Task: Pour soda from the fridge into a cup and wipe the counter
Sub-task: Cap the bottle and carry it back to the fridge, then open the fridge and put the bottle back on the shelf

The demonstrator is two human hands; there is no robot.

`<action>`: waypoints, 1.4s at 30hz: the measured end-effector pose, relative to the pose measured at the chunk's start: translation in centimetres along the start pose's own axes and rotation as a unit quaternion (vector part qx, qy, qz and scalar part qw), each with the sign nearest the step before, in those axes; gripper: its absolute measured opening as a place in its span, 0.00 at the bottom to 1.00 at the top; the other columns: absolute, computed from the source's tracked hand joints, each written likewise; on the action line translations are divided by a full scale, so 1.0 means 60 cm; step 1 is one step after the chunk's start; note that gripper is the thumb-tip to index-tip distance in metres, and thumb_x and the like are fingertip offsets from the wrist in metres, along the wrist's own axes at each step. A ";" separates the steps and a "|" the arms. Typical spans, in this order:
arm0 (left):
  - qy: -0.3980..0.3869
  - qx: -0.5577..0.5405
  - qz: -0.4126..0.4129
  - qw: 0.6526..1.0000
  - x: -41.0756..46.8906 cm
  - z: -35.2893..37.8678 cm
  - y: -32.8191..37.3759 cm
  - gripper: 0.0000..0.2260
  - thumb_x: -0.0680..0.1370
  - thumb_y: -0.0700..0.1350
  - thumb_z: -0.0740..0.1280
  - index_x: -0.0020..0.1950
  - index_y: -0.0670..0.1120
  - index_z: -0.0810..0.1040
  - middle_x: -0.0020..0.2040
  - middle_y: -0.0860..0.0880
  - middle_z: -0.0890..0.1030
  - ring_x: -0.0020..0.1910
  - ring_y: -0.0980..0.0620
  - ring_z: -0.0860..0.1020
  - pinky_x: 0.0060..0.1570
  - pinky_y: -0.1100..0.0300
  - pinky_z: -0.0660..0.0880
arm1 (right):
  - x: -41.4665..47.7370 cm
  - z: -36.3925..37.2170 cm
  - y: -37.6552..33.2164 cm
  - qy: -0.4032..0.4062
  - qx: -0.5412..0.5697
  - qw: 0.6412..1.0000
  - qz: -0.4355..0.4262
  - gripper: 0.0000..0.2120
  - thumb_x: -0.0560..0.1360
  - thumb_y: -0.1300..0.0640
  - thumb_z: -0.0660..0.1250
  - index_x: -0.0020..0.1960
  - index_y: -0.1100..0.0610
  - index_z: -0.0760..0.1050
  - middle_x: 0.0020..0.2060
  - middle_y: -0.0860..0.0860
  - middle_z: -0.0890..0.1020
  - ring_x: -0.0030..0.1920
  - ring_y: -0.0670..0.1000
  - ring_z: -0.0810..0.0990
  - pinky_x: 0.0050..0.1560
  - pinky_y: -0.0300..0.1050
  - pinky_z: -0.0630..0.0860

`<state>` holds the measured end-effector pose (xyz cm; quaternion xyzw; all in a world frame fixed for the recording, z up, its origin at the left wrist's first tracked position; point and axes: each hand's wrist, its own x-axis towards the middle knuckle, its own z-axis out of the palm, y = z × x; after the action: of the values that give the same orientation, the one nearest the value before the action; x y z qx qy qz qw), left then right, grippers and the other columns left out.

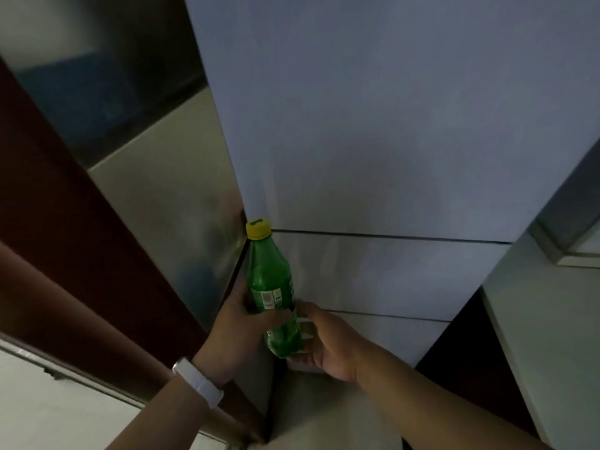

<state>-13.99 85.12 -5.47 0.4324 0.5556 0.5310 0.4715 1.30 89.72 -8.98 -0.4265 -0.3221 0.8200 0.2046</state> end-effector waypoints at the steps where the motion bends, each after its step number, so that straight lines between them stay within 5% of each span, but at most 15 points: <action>1: 0.008 -0.006 -0.002 1.000 0.005 -0.004 0.002 0.24 0.68 0.25 0.71 0.60 0.45 0.75 0.47 0.51 0.86 0.46 0.53 0.84 0.40 0.65 0.79 | 0.009 0.002 -0.008 -0.005 -0.009 1.000 -0.006 0.21 0.70 0.43 0.68 0.57 0.55 0.80 0.45 0.54 0.86 0.47 0.54 0.84 0.50 0.51 0.78; 7: 0.043 -0.021 -0.011 0.999 0.033 -0.040 0.005 0.26 0.68 0.29 0.74 0.63 0.46 0.75 0.53 0.49 0.85 0.51 0.51 0.83 0.43 0.62 0.80 | 0.037 0.032 -0.073 0.043 -0.246 0.966 -0.070 0.11 0.80 0.46 0.62 0.46 0.51 0.77 0.43 0.49 0.83 0.47 0.51 0.81 0.52 0.49 0.77; 10: 0.055 -0.024 -0.011 0.998 0.045 -0.053 0.011 0.25 0.67 0.26 0.73 0.61 0.43 0.76 0.51 0.47 0.85 0.48 0.52 0.84 0.40 0.64 0.80 | 0.060 0.046 -0.132 0.125 -0.467 0.858 -0.173 0.11 0.80 0.45 0.62 0.52 0.52 0.76 0.50 0.50 0.79 0.52 0.50 0.78 0.54 0.47 0.76; 13: 0.066 -0.032 -0.016 0.997 0.053 -0.058 0.022 0.24 0.67 0.25 0.73 0.56 0.46 0.78 0.49 0.49 0.85 0.45 0.53 0.84 0.36 0.66 0.79 | 0.073 0.079 -0.195 0.114 -0.577 0.762 -0.271 0.18 0.80 0.45 0.60 0.65 0.54 0.73 0.56 0.48 0.76 0.55 0.48 0.75 0.51 0.43 0.70; 15: 0.076 -0.040 -0.019 0.996 0.060 -0.064 0.025 0.23 0.67 0.25 0.73 0.53 0.48 0.78 0.46 0.51 0.85 0.43 0.55 0.84 0.35 0.67 0.78 | 0.083 0.107 -0.236 0.098 -0.657 0.661 -0.349 0.17 0.81 0.48 0.59 0.65 0.56 0.72 0.60 0.52 0.75 0.58 0.51 0.75 0.55 0.46 0.72; 18: 0.105 -0.050 -0.028 0.993 0.067 -0.072 0.028 0.24 0.66 0.30 0.76 0.56 0.50 0.78 0.48 0.52 0.85 0.44 0.55 0.84 0.37 0.64 0.78 | 0.106 0.147 -0.293 0.080 -0.767 0.397 -0.497 0.08 0.75 0.58 0.63 0.51 0.61 0.78 0.47 0.57 0.79 0.45 0.58 0.77 0.44 0.52 0.77; 20: 0.121 -0.059 -0.033 0.990 0.070 -0.078 0.027 0.26 0.65 0.30 0.77 0.58 0.48 0.77 0.51 0.49 0.84 0.46 0.52 0.84 0.39 0.61 0.78 | 0.126 0.167 -0.325 0.075 -0.797 0.265 -0.537 0.05 0.69 0.61 0.67 0.44 0.60 0.78 0.41 0.57 0.80 0.42 0.59 0.77 0.47 0.53 0.76; 22: 0.131 -0.069 -0.037 0.988 0.071 -0.082 0.027 0.26 0.64 0.28 0.76 0.57 0.47 0.78 0.50 0.47 0.85 0.45 0.51 0.84 0.36 0.62 0.79 | 0.147 0.189 -0.345 0.070 -0.835 0.151 -0.524 0.05 0.68 0.61 0.67 0.43 0.60 0.79 0.41 0.58 0.80 0.44 0.59 0.77 0.58 0.58 0.72; 24: 0.134 -0.076 -0.041 0.987 0.070 -0.083 0.028 0.25 0.63 0.28 0.77 0.56 0.47 0.79 0.49 0.46 0.85 0.44 0.50 0.84 0.34 0.62 0.78 | 0.167 0.207 -0.361 0.066 -0.864 0.092 -0.491 0.05 0.68 0.60 0.70 0.42 0.61 0.81 0.42 0.60 0.82 0.47 0.61 0.78 0.65 0.63 0.65; 28: 0.132 -0.084 -0.052 0.986 0.067 -0.082 0.035 0.30 0.55 0.33 0.80 0.55 0.46 0.79 0.47 0.46 0.86 0.42 0.50 0.85 0.32 0.63 0.78 | 0.199 0.230 -0.361 0.140 -0.957 -0.075 -0.242 0.14 0.78 0.51 0.62 0.57 0.56 0.80 0.56 0.57 0.81 0.63 0.62 0.72 0.72 0.69 0.37; 32: 0.149 -0.082 -0.053 0.984 0.067 -0.079 0.038 0.25 0.62 0.27 0.77 0.53 0.46 0.79 0.47 0.46 0.85 0.43 0.49 0.84 0.31 0.64 0.78 | 0.209 0.241 -0.355 0.153 -0.962 -0.093 -0.206 0.18 0.81 0.50 0.59 0.64 0.59 0.76 0.65 0.59 0.77 0.70 0.62 0.67 0.74 0.67 0.40; 36: 0.158 -0.082 -0.059 0.982 0.061 -0.071 0.035 0.30 0.58 0.31 0.81 0.58 0.44 0.79 0.49 0.45 0.85 0.47 0.45 0.83 0.41 0.54 0.79 | 0.202 0.229 -0.353 0.157 -0.951 -0.066 -0.259 0.15 0.81 0.55 0.57 0.59 0.59 0.78 0.60 0.58 0.80 0.66 0.61 0.71 0.76 0.63 0.44; 42: 0.166 -0.087 -0.045 0.981 0.031 -0.063 0.045 0.32 0.55 0.33 0.79 0.57 0.45 0.79 0.46 0.47 0.86 0.45 0.47 0.84 0.39 0.55 0.80 | 0.186 0.233 -0.355 0.133 -0.947 -0.027 -0.290 0.14 0.81 0.58 0.56 0.57 0.59 0.79 0.56 0.55 0.81 0.62 0.58 0.73 0.75 0.57 0.52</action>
<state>-18.08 86.45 -2.96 0.2699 0.5965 0.6199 0.4326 -15.23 106.68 5.63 0.1985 0.8645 0.4434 0.1289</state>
